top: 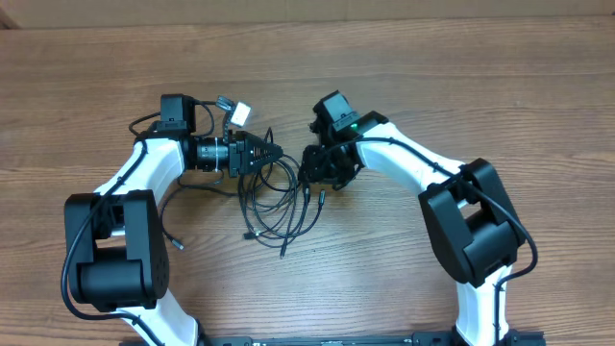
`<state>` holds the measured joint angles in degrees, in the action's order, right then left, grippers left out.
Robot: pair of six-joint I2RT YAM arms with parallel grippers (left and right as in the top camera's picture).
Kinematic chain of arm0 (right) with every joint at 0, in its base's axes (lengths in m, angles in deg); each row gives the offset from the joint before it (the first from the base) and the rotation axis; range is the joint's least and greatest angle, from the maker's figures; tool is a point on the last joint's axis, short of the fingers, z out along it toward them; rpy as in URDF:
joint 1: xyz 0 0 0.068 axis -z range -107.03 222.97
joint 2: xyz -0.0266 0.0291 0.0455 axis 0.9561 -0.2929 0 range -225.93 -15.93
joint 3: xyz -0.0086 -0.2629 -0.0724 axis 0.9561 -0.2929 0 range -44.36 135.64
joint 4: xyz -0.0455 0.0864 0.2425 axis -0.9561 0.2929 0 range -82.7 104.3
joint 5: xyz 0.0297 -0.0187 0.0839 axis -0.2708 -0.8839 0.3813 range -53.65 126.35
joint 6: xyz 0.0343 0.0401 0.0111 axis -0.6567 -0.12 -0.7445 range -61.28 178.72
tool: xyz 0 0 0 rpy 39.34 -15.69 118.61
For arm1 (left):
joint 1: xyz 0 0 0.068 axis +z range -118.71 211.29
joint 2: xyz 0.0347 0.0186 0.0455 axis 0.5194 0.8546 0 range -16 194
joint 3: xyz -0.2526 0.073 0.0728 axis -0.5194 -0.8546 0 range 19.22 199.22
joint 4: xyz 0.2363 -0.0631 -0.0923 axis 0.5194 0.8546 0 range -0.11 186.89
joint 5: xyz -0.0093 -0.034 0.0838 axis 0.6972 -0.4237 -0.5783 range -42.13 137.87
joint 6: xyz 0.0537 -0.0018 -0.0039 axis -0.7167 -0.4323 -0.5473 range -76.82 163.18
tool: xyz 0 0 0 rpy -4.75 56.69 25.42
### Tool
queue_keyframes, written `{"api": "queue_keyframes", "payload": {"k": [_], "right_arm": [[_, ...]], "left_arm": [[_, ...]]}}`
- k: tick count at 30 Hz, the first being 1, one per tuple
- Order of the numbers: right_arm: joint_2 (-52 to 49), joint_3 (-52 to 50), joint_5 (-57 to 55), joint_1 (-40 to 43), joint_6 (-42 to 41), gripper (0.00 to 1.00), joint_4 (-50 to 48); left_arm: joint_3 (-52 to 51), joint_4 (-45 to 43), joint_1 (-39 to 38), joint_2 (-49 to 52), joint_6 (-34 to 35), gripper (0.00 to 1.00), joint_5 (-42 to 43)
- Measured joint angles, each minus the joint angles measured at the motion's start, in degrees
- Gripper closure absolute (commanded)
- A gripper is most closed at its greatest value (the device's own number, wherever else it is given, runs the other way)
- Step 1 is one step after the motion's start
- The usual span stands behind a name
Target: Untangle cables
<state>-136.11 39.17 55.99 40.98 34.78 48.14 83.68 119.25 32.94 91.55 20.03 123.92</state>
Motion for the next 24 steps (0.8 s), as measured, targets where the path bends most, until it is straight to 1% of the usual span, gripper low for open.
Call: {"api": "queue_keyframes", "payload": {"k": [1, 3, 6, 8, 9, 13, 19, 22, 24], "right_arm": [[0.0, 0.0, -0.9, -0.5, 0.0, 0.56, -1.1], [0.0, -0.1, -2.1, -1.5, -0.1, 0.61, -3.7], [0.0, -0.6, -4.1, -3.1, -0.3, 0.66, -7.2], [0.0, -1.2, -6.2, -3.9, -0.6, 0.67, -7.4], [0.0, -1.7, -8.9, -4.4, -1.1, 0.67, -7.4], [0.1, -2.0, -13.0, -4.5, -1.4, 0.67, -7.3], [0.1, -2.3, -15.5, -4.5, -1.6, 0.67, -7.4], [0.1, -2.3, -17.1, -4.5, -1.6, 0.67, -7.4], [0.1, -2.3, -18.8, -4.5, -1.6, 0.68, -7.3]], "left_arm": [[0.0, 0.0, 0.0, 0.0, 0.0, 0.82, 0.0], [0.0, 0.0, 0.0, 0.0, 0.0, 0.82, 0.0], [0.0, 0.0, 0.0, 0.0, 0.0, 0.82, 0.0], [0.0, 0.0, 0.0, 0.0, 0.0, 0.82, 0.0], [0.0, 0.0, 0.0, 0.0, 0.0, 0.82, 0.0], [0.0, 0.0, 0.0, 0.0, 0.0, 0.82, 0.0], [0.0, 0.0, 0.0, 0.0, 0.0, 0.81, 0.0], [0.0, 0.0, 0.0, 0.0, 0.0, 0.78, 0.0], [0.0, 0.0, 0.0, 0.0, 0.0, 0.73, -0.2]]}}
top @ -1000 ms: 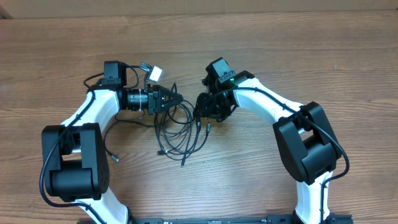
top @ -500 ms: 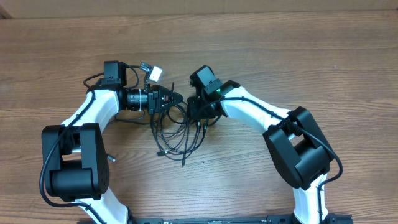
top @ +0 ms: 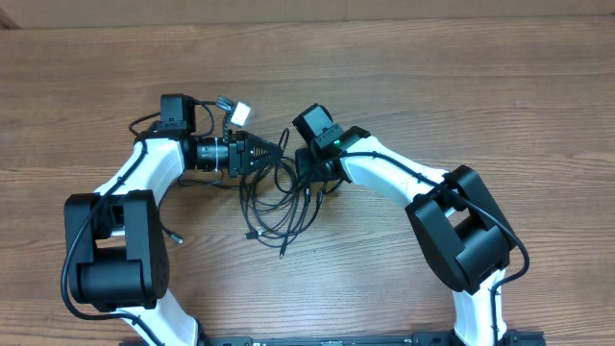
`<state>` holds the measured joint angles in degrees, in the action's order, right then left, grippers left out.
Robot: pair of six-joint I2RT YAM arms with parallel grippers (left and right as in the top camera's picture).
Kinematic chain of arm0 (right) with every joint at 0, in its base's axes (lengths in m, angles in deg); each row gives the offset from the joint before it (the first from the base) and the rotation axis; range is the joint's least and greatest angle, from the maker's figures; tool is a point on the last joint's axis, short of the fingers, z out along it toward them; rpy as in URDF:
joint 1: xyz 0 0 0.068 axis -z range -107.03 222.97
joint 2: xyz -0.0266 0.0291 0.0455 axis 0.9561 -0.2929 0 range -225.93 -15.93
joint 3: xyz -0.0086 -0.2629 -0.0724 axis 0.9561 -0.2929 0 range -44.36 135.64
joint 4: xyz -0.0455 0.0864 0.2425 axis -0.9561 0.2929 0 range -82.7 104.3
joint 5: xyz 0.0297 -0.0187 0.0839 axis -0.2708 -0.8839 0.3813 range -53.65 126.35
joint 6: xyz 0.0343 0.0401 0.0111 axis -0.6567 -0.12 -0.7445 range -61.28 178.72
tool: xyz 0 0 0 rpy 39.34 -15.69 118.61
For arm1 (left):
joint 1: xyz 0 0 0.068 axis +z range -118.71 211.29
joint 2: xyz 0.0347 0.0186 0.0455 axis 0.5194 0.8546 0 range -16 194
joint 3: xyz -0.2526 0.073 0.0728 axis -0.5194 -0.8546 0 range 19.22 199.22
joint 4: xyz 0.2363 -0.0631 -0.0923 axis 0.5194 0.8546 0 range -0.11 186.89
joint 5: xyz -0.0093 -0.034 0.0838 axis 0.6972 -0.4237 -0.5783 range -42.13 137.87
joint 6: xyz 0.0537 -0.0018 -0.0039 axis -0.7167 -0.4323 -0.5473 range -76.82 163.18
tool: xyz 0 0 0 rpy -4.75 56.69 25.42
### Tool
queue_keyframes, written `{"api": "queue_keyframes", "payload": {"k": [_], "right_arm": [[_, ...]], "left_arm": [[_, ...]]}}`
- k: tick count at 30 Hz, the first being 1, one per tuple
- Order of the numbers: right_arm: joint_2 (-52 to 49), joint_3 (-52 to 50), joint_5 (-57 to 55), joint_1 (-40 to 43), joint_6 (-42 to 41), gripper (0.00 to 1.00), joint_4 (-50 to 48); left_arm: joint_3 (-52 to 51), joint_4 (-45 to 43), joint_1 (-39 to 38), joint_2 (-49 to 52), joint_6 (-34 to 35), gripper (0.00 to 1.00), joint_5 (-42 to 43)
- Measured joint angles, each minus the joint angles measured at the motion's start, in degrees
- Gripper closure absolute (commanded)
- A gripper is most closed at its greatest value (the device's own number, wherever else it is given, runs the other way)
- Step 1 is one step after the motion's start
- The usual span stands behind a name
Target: Untangle cables
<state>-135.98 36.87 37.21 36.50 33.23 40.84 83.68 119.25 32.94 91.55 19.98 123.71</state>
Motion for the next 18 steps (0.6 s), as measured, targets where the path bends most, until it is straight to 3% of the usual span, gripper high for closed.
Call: {"api": "queue_keyframes", "payload": {"k": [3, 7, 11, 18], "right_arm": [[0.0, 0.0, -2.1, 0.0, 0.0, 0.68, 0.4], [0.0, 0.0, -3.3, 0.1, 0.0, 0.66, 0.7], [0.0, 0.0, -3.6, 0.1, 0.0, 0.59, 0.7], [0.1, 0.0, 0.1, 0.6, 0.0, 0.58, 0.2]], "left_arm": [[0.0, -0.2, 0.0, 0.0, 0.0, 0.63, -1.1], [0.0, -2.3, 0.0, 0.0, 2.5, 0.62, -6.2], [0.0, -4.7, 0.0, 0.0, 10.5, 0.64, -17.3], [0.1, -4.4, 0.0, 0.0, 24.5, 0.64, -36.7]]}}
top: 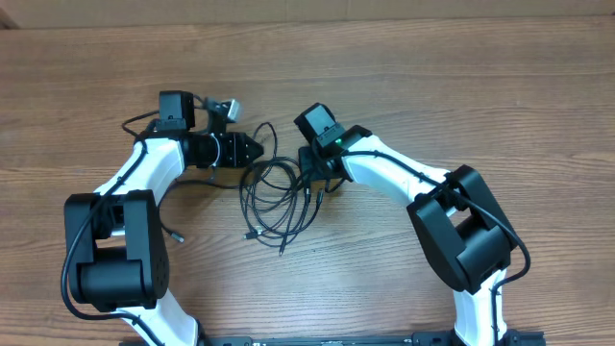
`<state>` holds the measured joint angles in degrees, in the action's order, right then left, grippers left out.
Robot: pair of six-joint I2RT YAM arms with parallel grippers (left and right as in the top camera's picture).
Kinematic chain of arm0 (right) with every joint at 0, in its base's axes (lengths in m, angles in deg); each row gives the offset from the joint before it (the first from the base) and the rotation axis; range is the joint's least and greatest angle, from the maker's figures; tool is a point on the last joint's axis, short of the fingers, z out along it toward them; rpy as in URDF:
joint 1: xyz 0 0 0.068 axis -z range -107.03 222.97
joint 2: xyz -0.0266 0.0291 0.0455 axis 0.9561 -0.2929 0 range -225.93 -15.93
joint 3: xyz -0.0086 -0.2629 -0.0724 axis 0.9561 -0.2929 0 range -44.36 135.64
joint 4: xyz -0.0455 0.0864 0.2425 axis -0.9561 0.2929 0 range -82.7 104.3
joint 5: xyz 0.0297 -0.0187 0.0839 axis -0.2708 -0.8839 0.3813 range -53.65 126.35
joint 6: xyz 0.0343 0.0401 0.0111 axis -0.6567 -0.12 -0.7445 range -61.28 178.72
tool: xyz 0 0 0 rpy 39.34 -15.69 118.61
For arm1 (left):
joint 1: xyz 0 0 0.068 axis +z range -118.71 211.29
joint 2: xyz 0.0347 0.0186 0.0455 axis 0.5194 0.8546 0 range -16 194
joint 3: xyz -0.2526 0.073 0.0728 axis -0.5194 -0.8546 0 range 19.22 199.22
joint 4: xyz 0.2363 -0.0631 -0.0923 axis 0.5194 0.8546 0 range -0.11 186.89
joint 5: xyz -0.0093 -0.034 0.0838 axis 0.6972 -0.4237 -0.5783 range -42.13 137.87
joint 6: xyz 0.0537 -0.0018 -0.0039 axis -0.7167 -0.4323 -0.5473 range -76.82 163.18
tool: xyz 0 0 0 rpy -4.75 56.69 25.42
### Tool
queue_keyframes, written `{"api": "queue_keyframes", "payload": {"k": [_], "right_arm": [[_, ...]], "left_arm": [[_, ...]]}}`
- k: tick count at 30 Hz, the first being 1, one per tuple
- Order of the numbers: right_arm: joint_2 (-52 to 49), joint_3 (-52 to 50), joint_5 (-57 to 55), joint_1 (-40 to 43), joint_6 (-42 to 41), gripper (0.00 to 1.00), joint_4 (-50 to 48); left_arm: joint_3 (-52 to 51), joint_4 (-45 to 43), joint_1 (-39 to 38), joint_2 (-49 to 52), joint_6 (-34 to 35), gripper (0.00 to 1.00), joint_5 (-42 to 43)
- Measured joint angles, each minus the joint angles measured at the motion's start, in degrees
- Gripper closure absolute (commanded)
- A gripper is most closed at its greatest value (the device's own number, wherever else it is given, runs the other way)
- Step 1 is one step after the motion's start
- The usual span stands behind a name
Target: Untangle cables
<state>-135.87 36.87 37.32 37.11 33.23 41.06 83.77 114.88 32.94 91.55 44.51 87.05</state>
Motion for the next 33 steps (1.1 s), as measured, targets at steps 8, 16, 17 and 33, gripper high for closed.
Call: {"api": "queue_keyframes", "payload": {"k": [8, 16, 17, 33], "right_arm": [[0.0, 0.0, 6.7, 1.8, 0.0, 0.58, 0.0], [0.0, 0.0, 9.0, 1.9, 0.0, 0.59, 0.4], [0.0, 0.0, 9.0, 1.9, 0.0, 0.59, 0.5], [-0.8, 0.6, 5.6, 0.4, -1.8, 0.62, 0.3]], "left_arm": [[0.0, 0.8, -0.2, 0.0, 4.4, 0.62, -7.1], [0.0, 1.6, -2.6, 0.0, 5.9, 0.63, -13.1], [0.0, 1.6, -2.9, 0.0, 6.5, 0.63, -14.3], [0.0, 0.7, -6.5, 0.0, 10.3, 0.45, -20.2]]}}
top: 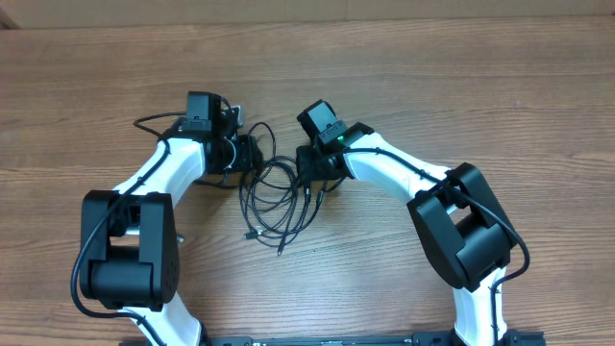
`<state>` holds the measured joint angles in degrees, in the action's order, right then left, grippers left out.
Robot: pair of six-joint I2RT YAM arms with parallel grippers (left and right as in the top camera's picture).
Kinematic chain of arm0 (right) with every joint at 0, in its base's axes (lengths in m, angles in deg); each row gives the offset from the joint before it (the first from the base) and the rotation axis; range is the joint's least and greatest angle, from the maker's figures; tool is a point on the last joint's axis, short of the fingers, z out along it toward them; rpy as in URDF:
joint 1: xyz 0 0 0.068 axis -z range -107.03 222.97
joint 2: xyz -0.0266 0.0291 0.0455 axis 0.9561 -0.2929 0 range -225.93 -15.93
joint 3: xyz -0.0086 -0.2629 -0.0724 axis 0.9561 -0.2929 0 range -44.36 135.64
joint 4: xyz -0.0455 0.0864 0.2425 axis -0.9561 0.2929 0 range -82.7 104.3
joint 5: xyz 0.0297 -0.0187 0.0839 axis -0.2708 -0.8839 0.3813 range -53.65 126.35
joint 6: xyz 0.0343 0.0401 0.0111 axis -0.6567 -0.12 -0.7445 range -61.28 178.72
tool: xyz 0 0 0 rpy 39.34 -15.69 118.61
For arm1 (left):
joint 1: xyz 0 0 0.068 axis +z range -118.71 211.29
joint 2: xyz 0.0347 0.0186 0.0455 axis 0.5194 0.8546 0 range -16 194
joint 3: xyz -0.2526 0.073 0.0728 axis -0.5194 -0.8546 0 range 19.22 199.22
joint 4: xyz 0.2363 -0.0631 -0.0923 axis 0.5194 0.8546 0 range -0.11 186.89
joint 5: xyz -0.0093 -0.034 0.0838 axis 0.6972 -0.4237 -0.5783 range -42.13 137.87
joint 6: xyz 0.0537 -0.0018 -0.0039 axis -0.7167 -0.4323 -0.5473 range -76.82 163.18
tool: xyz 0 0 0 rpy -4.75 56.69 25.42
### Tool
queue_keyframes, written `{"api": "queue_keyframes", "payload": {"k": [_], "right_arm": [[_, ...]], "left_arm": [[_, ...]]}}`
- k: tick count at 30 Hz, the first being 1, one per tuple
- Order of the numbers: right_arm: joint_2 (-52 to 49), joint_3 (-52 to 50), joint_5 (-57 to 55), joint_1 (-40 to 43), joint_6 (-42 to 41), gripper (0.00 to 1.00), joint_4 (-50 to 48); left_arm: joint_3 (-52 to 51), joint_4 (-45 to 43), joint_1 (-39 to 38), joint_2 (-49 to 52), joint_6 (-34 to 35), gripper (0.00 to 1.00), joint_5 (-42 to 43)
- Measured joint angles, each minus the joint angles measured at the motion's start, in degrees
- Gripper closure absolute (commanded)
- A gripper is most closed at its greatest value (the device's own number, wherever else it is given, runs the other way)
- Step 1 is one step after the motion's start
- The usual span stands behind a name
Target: Untangle cables
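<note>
A tangle of thin black cables (277, 197) lies on the wooden table between the two arms, with loose ends trailing toward the front. My left gripper (246, 156) points down at the tangle's upper left loop, its fingers hidden under the wrist. My right gripper (307, 175) presses down on the tangle's right side and looks shut on strands there.
The left arm's own wiring (154, 121) loops out behind its wrist. The wooden table (461, 86) stretches away at the back and right. A small dark cable end (179, 243) lies by the left arm's base.
The left arm has swung its forearm to the right and turned its wrist, so the gripper now points down at the tangle's left loop. The right gripper and the cables have barely moved.
At first the left gripper reached right into the tangle's top and the right gripper stood at its right edge. Then the right gripper shifted left onto the strands. The left gripper then stood further left, and now it points down by the left loop.
</note>
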<state>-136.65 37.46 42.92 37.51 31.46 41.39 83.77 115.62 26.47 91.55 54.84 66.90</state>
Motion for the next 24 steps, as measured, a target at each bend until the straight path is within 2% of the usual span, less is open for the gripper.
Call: {"api": "queue_keyframes", "payload": {"k": [2, 7, 9, 13, 17, 19, 24], "right_arm": [[-0.1, 0.4, -0.6, -0.3, -0.2, 0.59, 1.0], [-0.3, 2.0, -1.7, -0.7, -0.7, 0.53, 5.4], [-0.4, 2.4, -2.2, -0.7, -0.7, 0.53, 6.1], [-0.4, 2.6, -2.5, -1.0, -0.5, 0.50, 6.5], [-0.7, 3.5, -4.3, -2.0, 1.6, 0.41, 8.0], [-1.4, 5.2, -6.8, -2.9, 3.0, 0.37, 11.0], [-3.7, 10.3, -11.9, -3.8, 5.4, 0.36, 17.5]], "left_arm": [[0.0, 0.0, -0.2, 0.0, 0.1, 0.38, 0.0], [0.6, 1.7, 0.3, 0.0, -0.2, 0.06, -0.2], [1.2, 2.7, 0.9, 0.0, -0.2, 0.00, -0.2], [2.1, 3.6, 2.8, 0.0, -0.4, 0.00, -0.2], [2.2, 4.1, 4.5, 0.0, 0.0, 0.00, -0.2], [2.3, 4.0, 5.1, 0.0, 0.1, 0.00, -0.2], [2.3, 4.1, 5.5, 0.0, 0.2, 0.01, -0.2]]}}
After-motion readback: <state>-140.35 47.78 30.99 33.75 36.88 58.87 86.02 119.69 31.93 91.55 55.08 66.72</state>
